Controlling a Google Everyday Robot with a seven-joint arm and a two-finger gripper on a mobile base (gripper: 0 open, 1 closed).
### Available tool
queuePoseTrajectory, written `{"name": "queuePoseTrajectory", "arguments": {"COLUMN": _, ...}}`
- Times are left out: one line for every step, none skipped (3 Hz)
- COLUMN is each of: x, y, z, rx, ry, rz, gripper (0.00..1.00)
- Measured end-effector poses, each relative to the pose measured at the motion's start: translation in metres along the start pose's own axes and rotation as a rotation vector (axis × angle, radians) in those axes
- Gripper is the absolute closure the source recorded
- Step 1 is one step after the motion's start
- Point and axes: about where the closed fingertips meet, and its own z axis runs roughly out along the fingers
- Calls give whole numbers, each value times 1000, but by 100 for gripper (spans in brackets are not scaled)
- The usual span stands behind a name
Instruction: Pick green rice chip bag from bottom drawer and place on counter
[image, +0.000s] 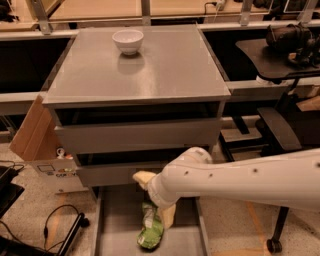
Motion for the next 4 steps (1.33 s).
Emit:
{"name": "queuePoseTrajectory", "arguments": {"x": -1, "y": 5, "z": 50, "rx": -61, "ry": -9, "rz": -12, "gripper": 0}}
{"name": "queuePoseTrajectory", "arguments": {"x": -3, "y": 7, "z": 59, "rx": -75, "ry": -11, "rz": -21, "gripper": 0}}
{"name": "queuePoseTrajectory", "arguments": {"x": 17, "y": 5, "z": 99, "rx": -119, "ry": 50, "rz": -70, "gripper": 0}}
{"name": "queuePoseTrajectory", "arguments": {"x": 50, "y": 14, "z": 143, "rx": -163, "ry": 92, "rz": -163, "gripper": 0}}
